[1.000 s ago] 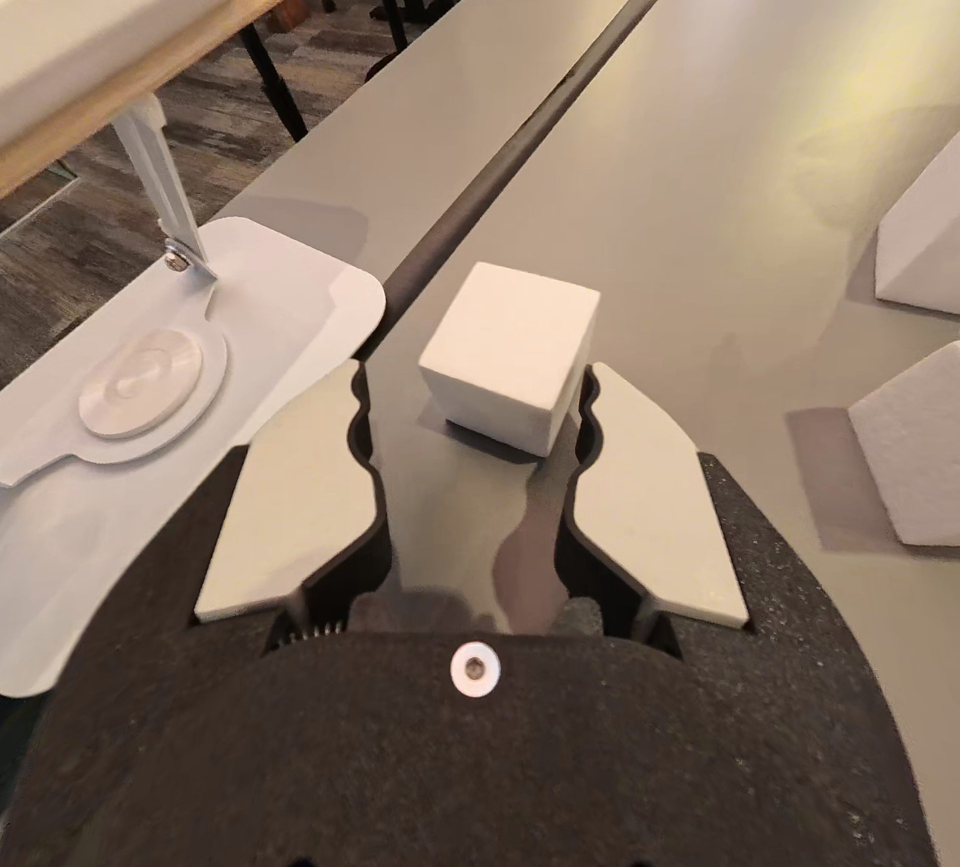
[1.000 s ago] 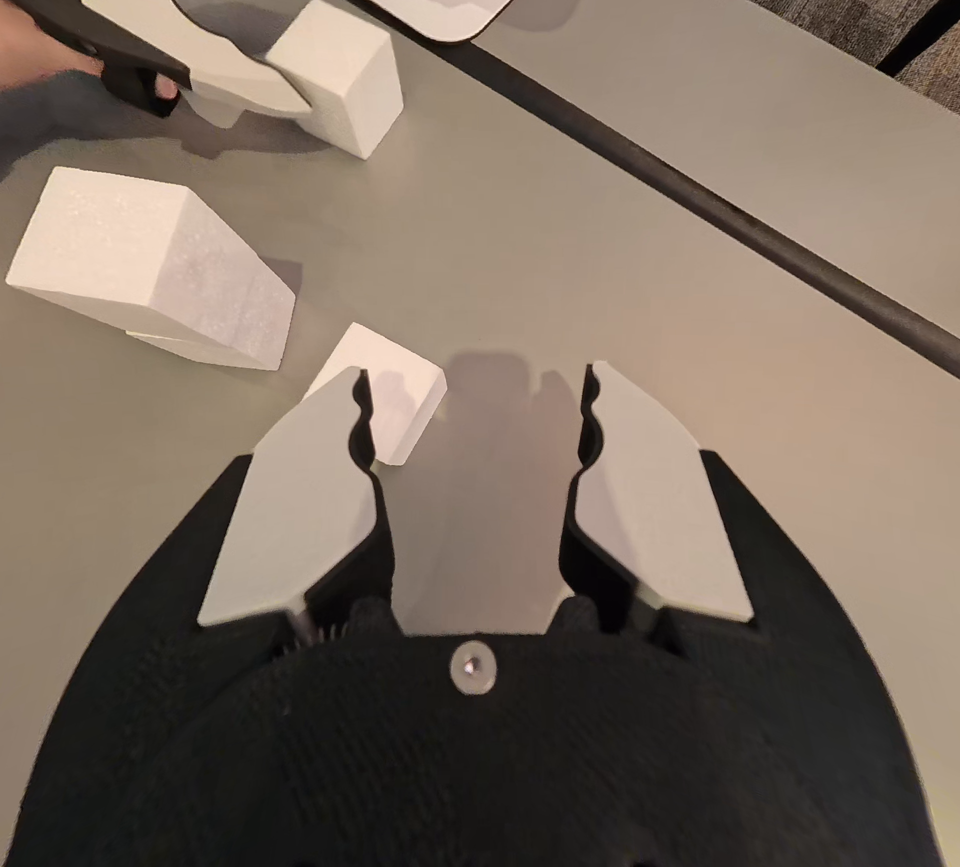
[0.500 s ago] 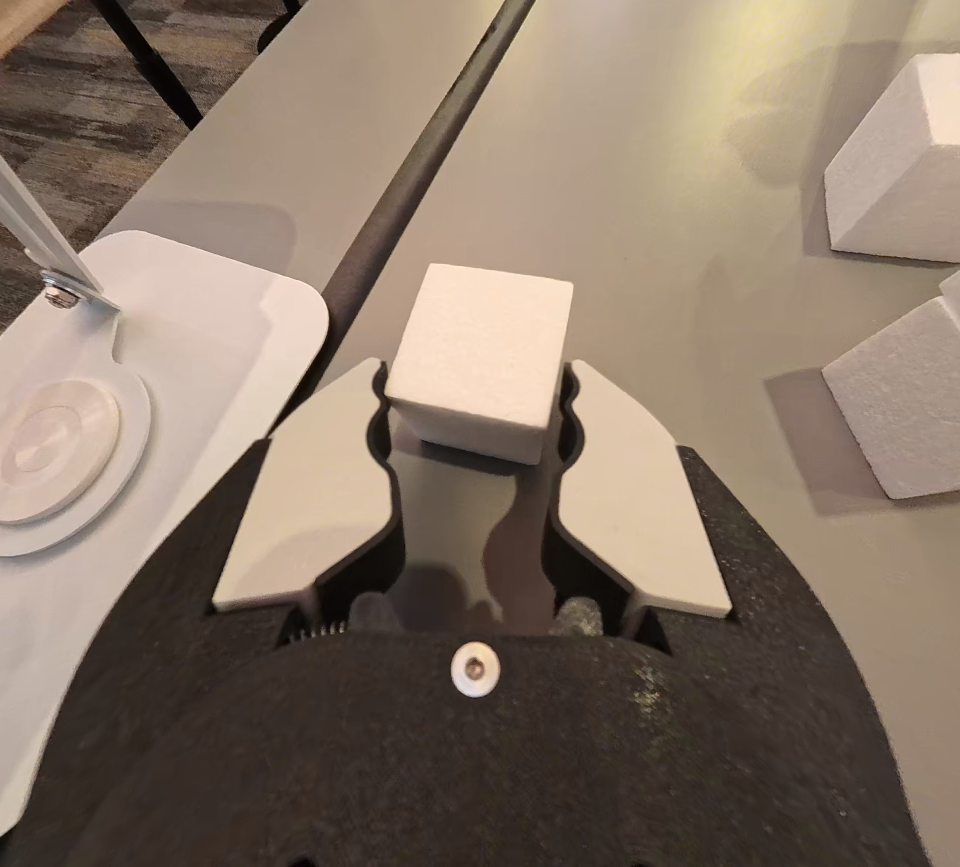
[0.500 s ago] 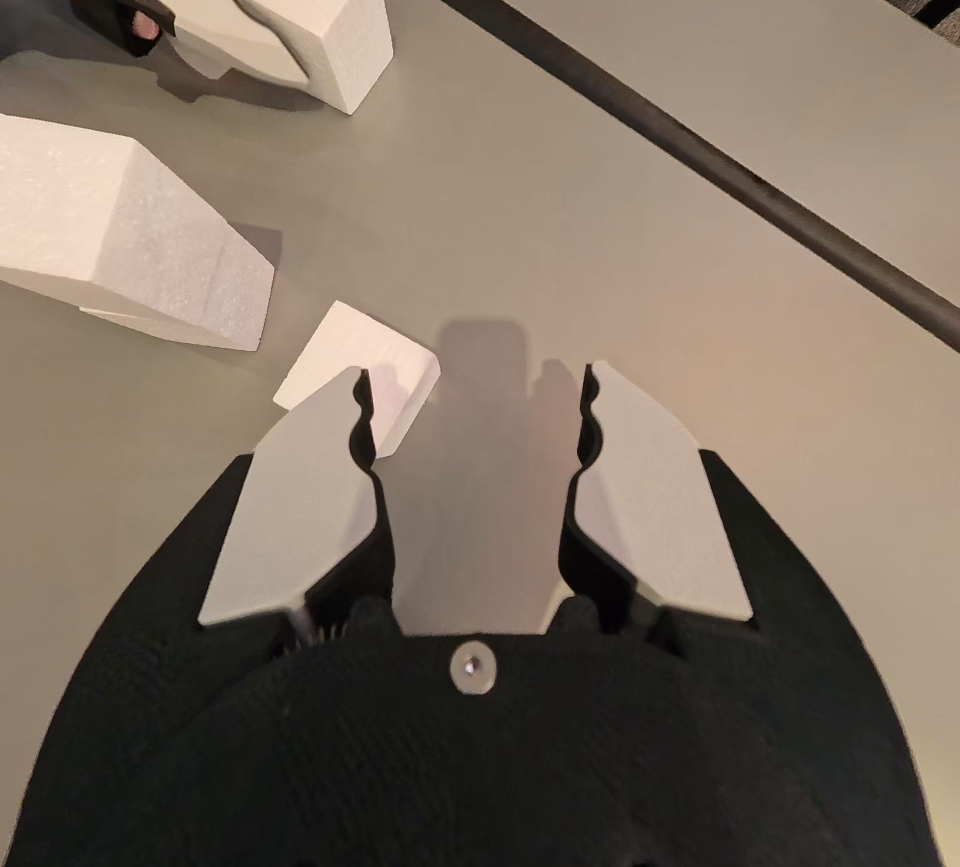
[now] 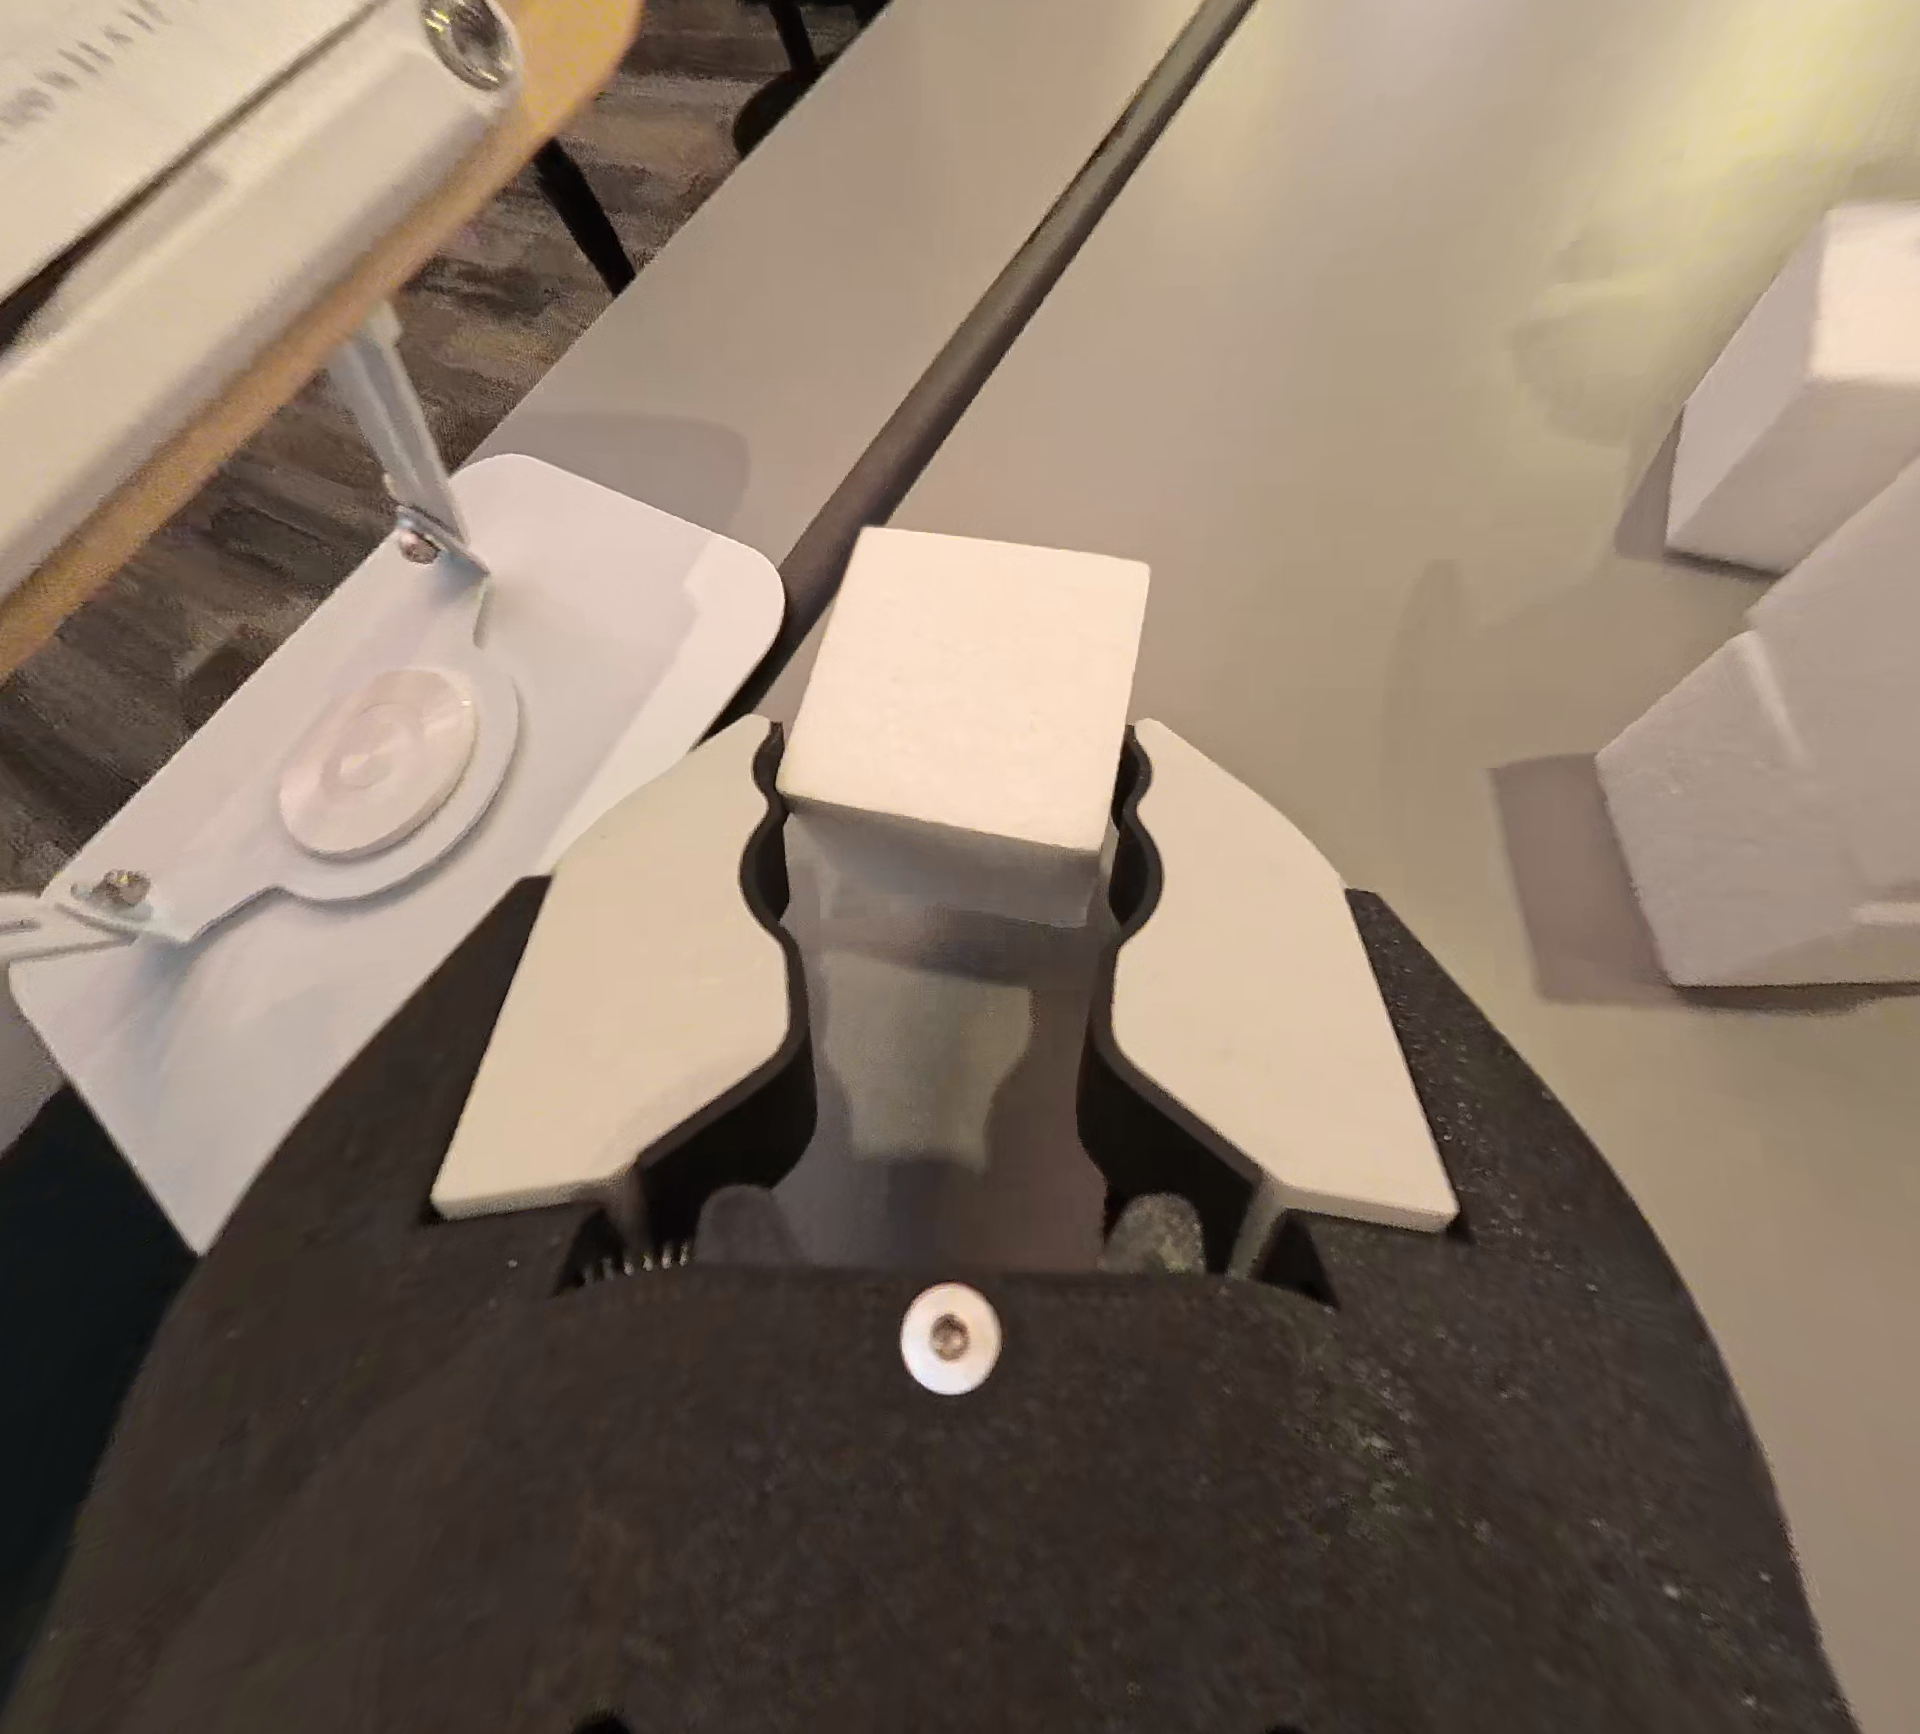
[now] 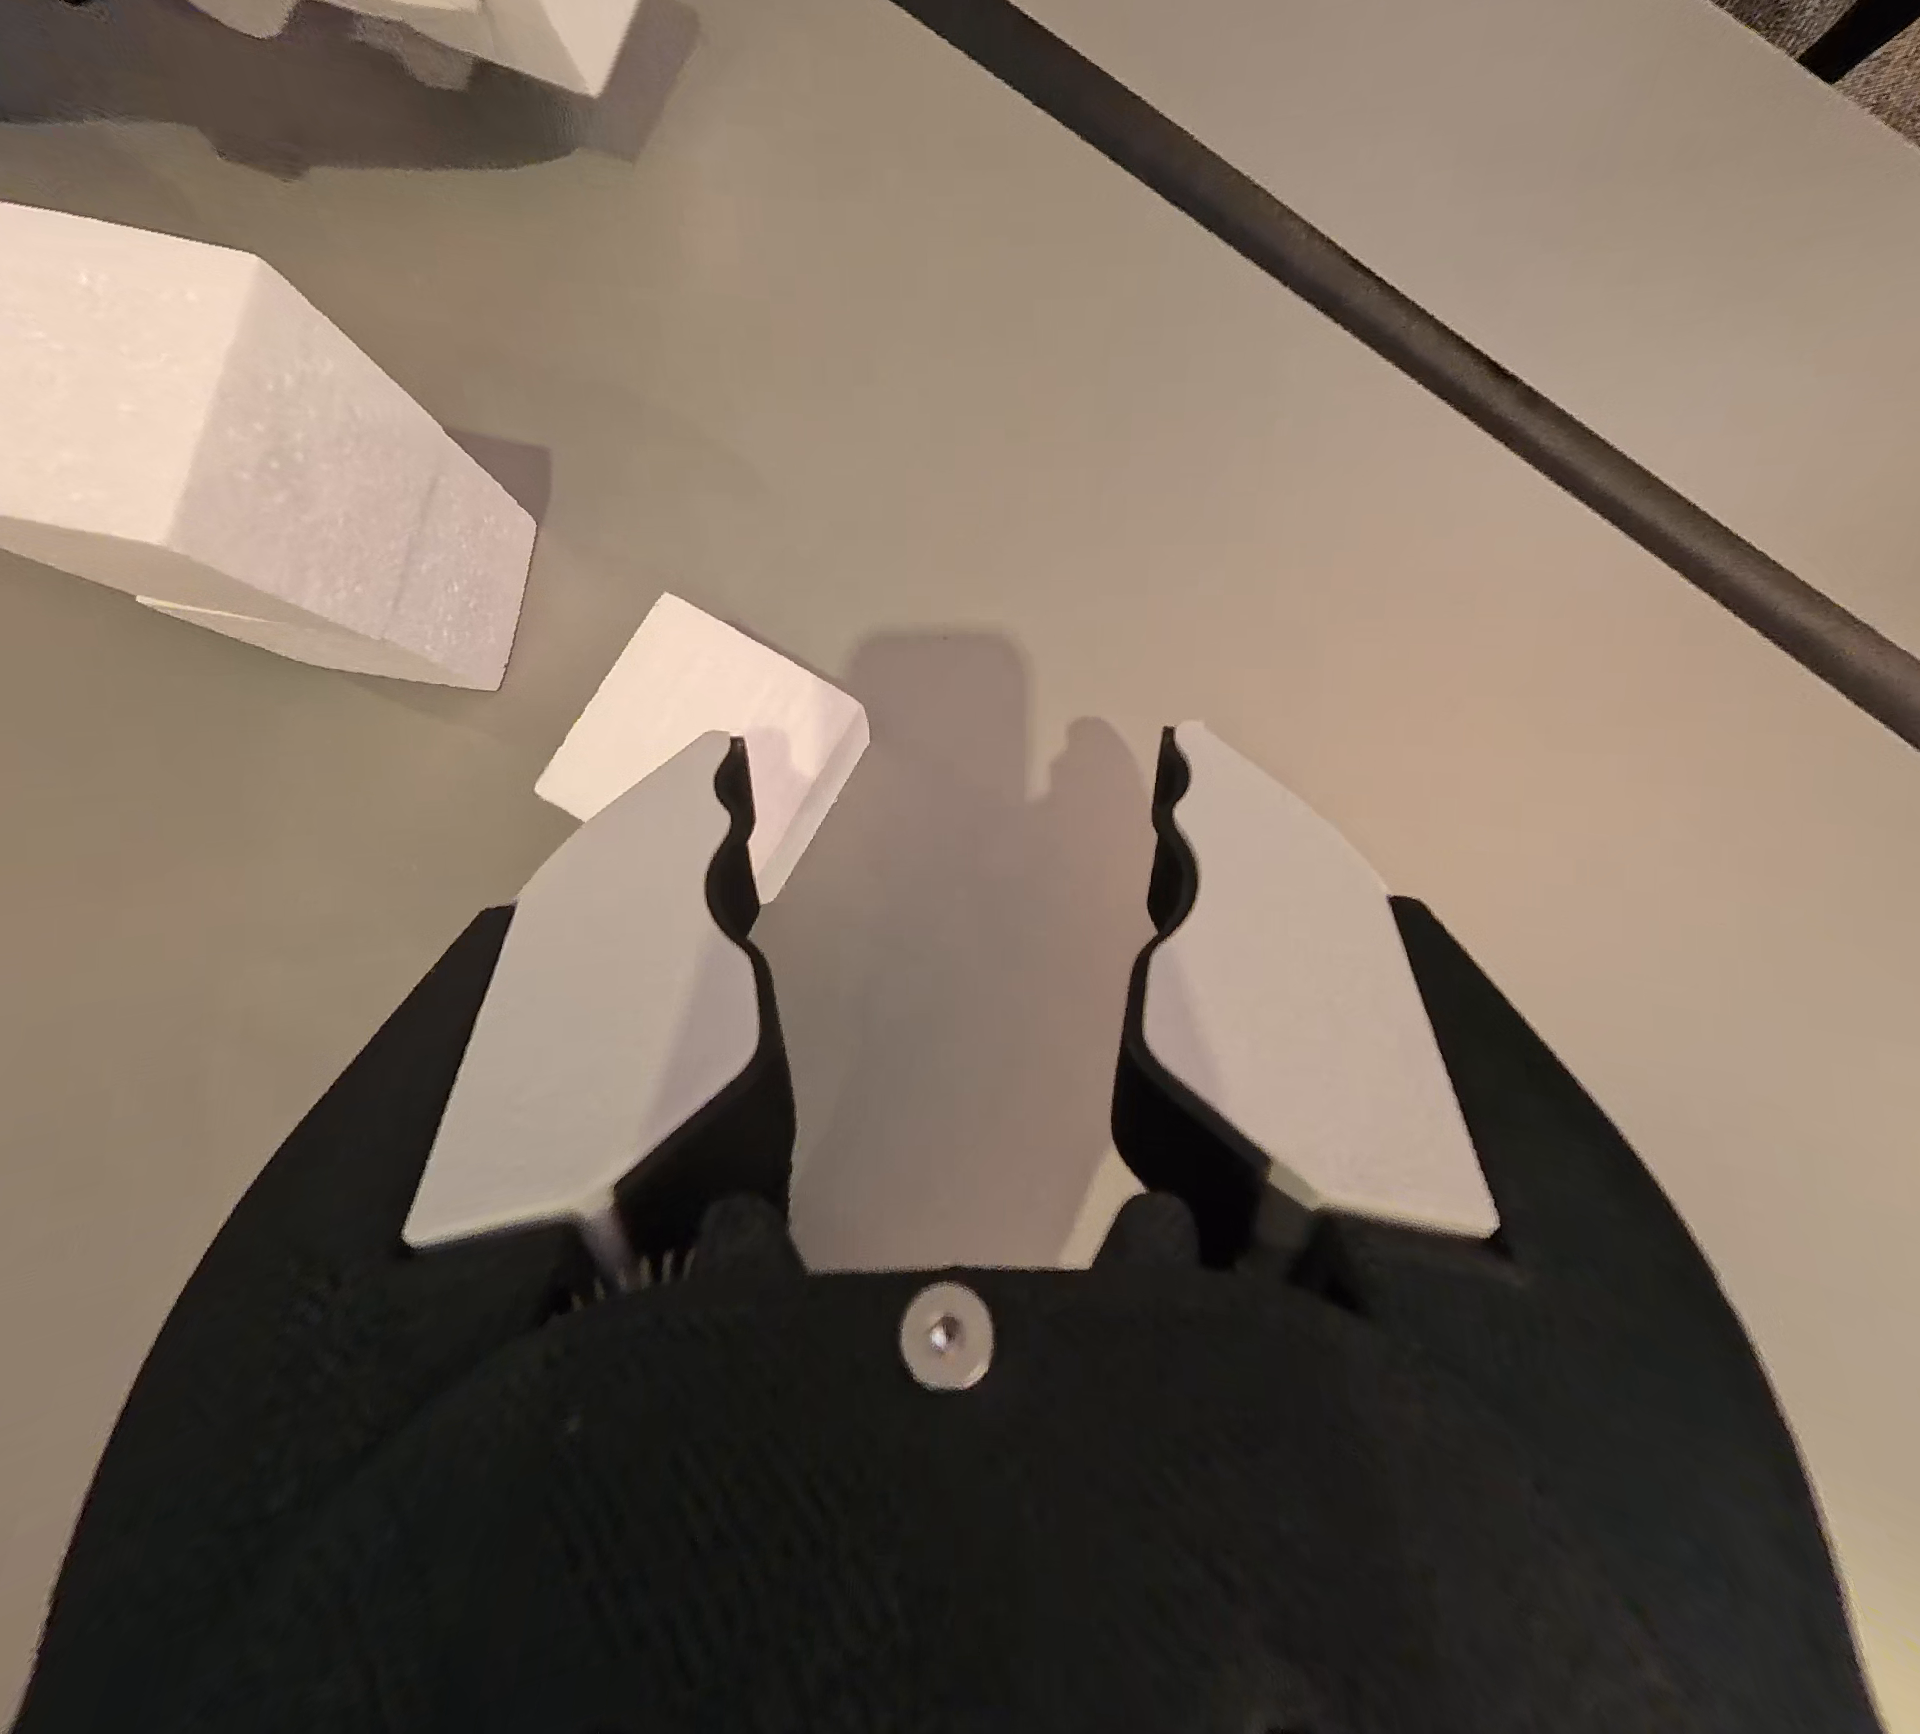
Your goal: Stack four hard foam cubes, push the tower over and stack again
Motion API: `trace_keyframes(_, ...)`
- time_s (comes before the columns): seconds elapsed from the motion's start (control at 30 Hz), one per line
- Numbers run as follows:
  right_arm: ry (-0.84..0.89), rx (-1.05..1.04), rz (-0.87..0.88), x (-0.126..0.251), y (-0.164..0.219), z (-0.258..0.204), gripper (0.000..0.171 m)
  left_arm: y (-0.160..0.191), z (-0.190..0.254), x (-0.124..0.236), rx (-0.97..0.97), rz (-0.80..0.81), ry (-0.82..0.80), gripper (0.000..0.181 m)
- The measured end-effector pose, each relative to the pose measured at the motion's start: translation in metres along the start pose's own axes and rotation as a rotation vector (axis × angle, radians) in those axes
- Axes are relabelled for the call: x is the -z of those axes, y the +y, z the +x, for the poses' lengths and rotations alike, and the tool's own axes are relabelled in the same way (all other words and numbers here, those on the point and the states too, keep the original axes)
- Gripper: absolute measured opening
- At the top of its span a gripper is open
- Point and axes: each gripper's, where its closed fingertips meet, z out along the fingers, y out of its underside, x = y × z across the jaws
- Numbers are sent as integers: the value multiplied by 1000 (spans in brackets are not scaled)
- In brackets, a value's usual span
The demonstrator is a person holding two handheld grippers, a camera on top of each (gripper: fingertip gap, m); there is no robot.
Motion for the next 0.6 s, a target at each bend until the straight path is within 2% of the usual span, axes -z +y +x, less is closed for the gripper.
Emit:
trace_keyframes(0.13,2,-5,5,1,0,1,74,-26,8,37,133,36,-27,60)
trace_keyframes(0.27,10,9,3,2,-1,0,74,-64,38,72,258,115,24,60)
trace_keyframes(0.4,19,22,0,3,-2,-1,74,-98,70,91,346,174,51,60)
trace_keyframes(0.5,28,23,3,4,-3,0,74,-117,100,95,303,180,81,60)
trace_keyframes(0.6,30,17,14,6,-5,1,74,-119,113,95,208,145,3,60)
